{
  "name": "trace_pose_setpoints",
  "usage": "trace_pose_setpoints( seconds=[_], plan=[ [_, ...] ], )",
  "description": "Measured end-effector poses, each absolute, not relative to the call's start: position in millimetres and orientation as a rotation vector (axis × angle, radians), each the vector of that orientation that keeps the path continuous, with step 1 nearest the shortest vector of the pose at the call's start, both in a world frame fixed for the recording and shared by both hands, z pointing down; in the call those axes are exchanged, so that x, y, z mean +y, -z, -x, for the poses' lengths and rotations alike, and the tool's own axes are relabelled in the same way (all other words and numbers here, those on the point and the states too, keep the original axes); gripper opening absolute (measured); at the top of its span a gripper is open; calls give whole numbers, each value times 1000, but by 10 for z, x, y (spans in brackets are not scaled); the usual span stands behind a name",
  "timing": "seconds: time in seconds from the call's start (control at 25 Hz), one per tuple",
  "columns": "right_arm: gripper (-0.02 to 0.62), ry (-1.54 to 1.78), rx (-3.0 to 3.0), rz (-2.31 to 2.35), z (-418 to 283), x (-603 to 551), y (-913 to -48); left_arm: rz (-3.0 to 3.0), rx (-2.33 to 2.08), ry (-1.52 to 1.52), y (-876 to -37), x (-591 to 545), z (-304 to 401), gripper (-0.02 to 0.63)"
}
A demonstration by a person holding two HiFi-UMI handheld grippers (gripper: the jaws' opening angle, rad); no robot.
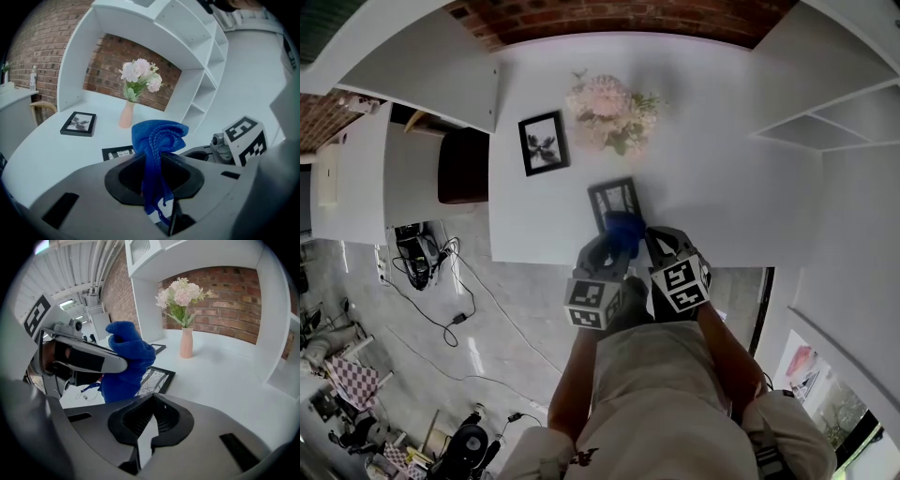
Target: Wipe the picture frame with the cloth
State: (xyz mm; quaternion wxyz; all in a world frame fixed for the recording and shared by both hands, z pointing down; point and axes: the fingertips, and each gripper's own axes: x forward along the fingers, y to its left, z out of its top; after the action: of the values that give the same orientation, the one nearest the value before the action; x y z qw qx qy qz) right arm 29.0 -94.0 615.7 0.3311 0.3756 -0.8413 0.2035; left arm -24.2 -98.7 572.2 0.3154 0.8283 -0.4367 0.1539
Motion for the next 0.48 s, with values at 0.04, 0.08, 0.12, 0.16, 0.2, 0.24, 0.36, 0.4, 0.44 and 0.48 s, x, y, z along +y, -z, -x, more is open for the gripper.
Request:
trace_pose_setpoints(
  seconds=[0.04, 0.08, 0.12, 0.16, 0.2, 0.24, 0.36, 0.4, 0.44, 0.48],
  plan=[
    [-3, -535, -2197, -978, -285, -941, -6189, -2174, -1141, -406, -5743, -978, 233, 98],
    [-3, -537, -2196, -975, -280, -943, -6218, -2169, -1135, -411, -5761, -972, 222, 98],
    [-2, -541, -2196, -973, -275, -945, -6245, -2167, -1131, -423, -5779, -972, 212, 97],
    [-2, -546, -2197, -972, -270, -947, -6272, -2166, -1131, -443, -5802, -974, 203, 98],
    [-2, -549, -2198, -970, -265, -948, -6297, -2165, -1130, -464, -5828, -976, 195, 98],
    [-2, -552, -2197, -967, -260, -949, -6321, -2162, -1125, -479, -5854, -976, 184, 98],
    [-2, -557, -2190, -961, -250, -954, -6380, -2139, -1101, -487, -5922, -973, 150, 97],
    [-2, -558, -2188, -959, -248, -959, -6398, -2133, -1099, -492, -5943, -976, 146, 98],
    [0, -559, -2188, -957, -245, -962, -6414, -2129, -1100, -499, -5963, -983, 144, 98],
    [0, -562, -2188, -955, -242, -966, -6428, -2123, -1100, -507, -5979, -990, 141, 98]
  ],
)
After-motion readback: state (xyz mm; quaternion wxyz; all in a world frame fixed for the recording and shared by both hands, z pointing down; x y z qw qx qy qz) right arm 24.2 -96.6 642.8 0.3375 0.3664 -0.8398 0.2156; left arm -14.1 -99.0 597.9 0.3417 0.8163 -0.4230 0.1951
